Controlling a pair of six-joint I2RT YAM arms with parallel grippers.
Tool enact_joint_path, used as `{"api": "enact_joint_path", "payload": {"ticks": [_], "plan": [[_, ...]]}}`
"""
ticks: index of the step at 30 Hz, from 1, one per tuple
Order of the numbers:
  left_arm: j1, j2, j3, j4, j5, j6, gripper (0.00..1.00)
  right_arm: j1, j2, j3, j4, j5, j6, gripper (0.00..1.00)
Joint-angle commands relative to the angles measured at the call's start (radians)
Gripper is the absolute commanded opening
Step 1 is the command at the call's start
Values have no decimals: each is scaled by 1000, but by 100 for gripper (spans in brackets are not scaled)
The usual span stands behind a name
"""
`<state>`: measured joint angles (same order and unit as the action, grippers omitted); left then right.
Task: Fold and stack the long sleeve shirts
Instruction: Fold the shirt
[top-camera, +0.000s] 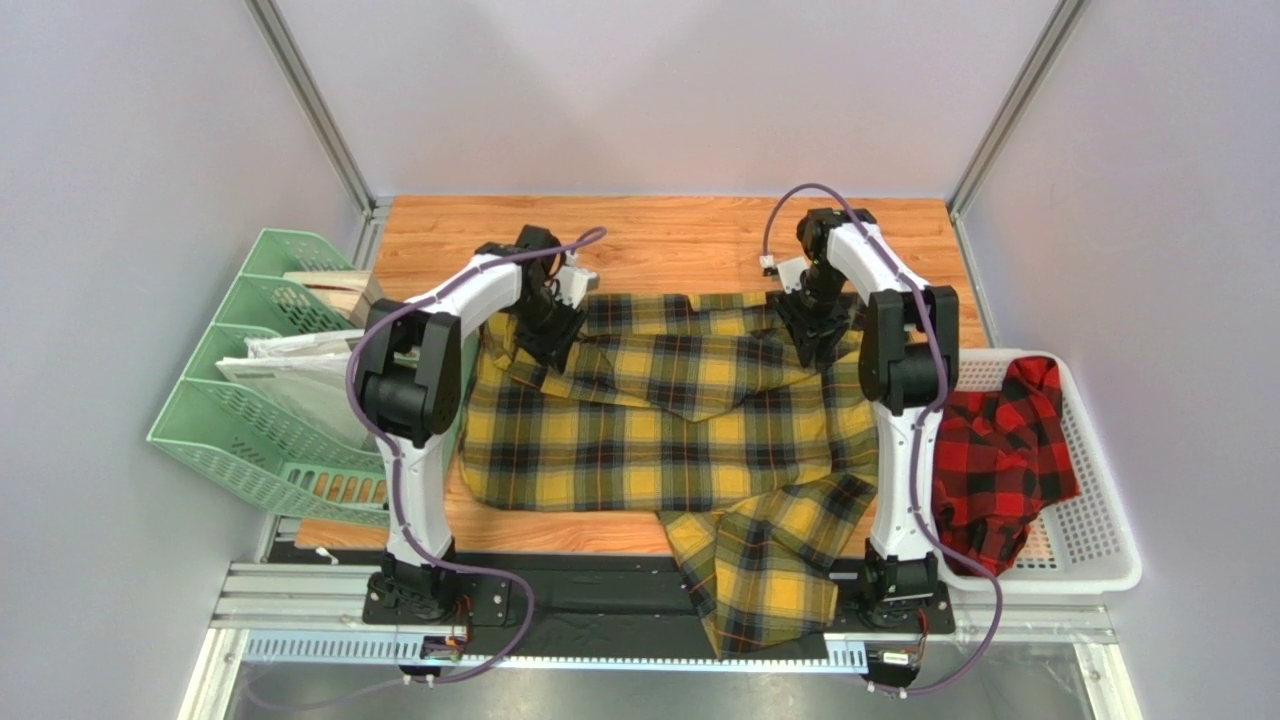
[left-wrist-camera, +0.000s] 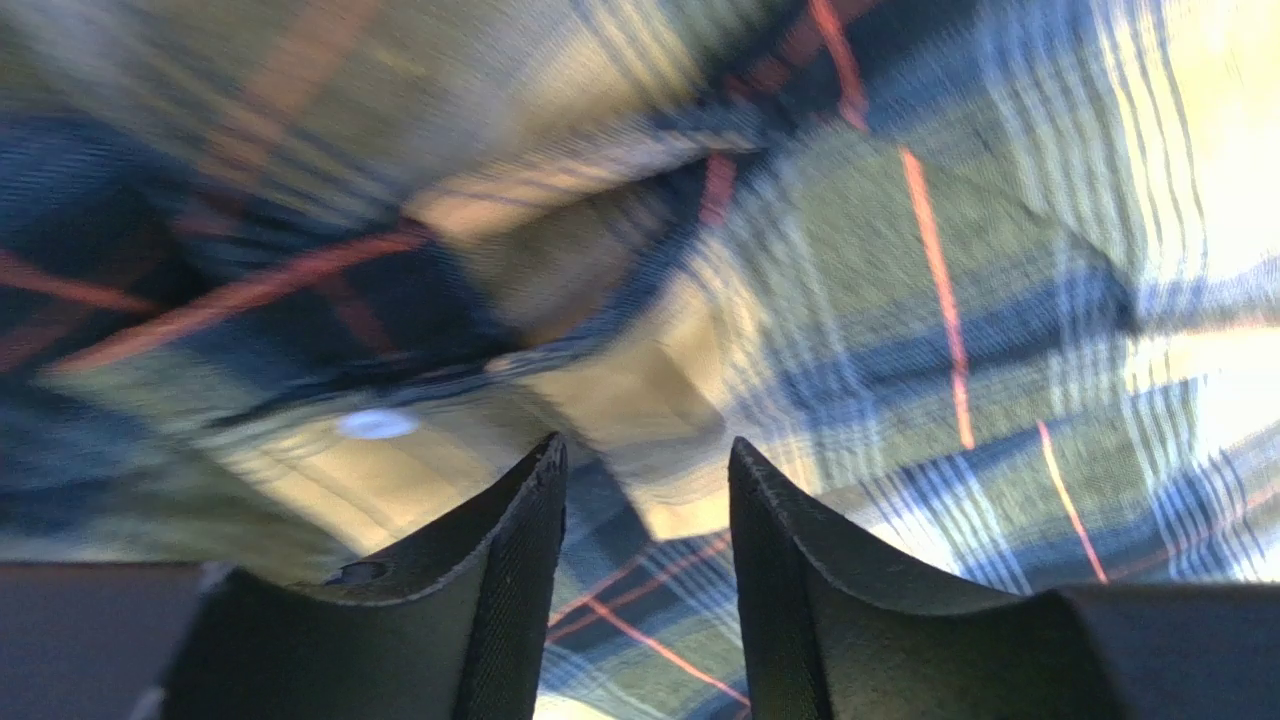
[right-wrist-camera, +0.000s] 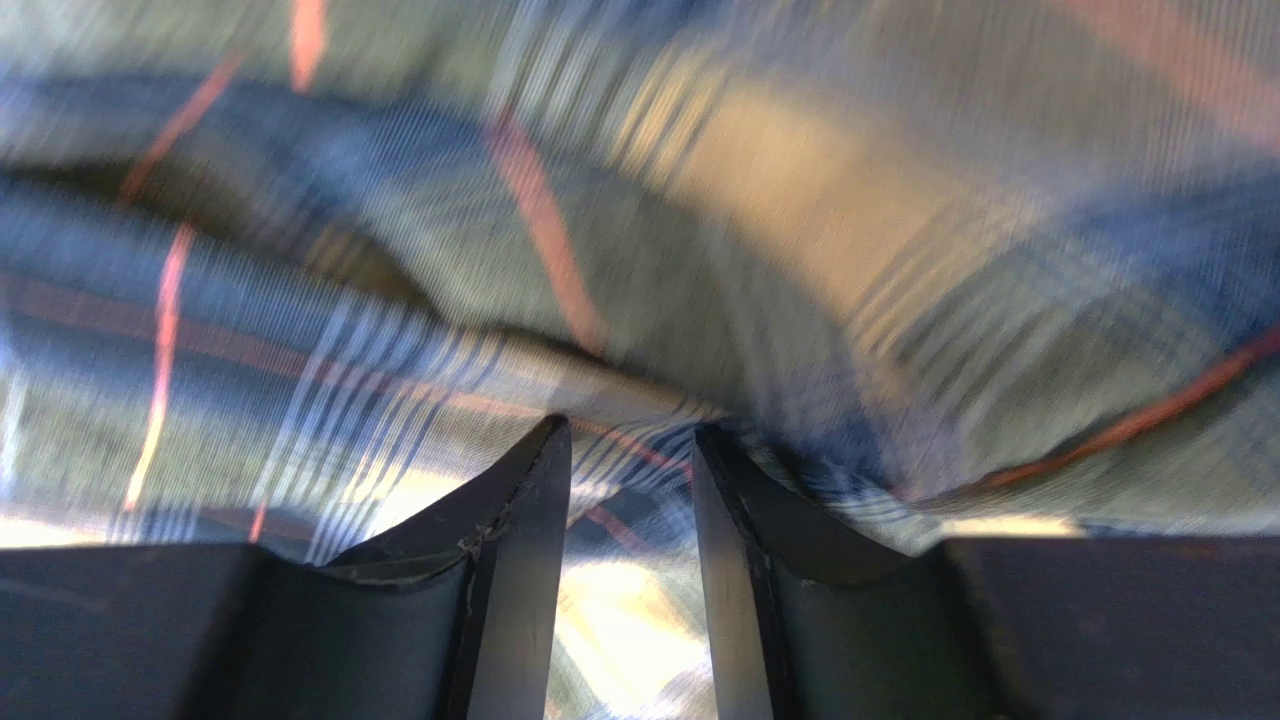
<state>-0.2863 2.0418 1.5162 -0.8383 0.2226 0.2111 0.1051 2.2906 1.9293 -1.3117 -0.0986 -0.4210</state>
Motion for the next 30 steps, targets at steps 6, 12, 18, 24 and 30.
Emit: {"api": "enact_joint_path", "payload": {"ticks": [6,12,18,24,30], "plan": [[117,277,458,-163,-86,50,44,-1,250,396,109,97,10,37],[145,377,699,-157,-120,119,45,1,210,461,255,81,1,38],[110,181,596,-139,56,183,53,2,-72,292,206,-94,-2,58],[33,32,326,-186,148,205,55,1,-292,5,59,-185,-54,62],[27,70,230,-183,49,224,55,-7,-350,-182,20,-147,-101,54]]}}
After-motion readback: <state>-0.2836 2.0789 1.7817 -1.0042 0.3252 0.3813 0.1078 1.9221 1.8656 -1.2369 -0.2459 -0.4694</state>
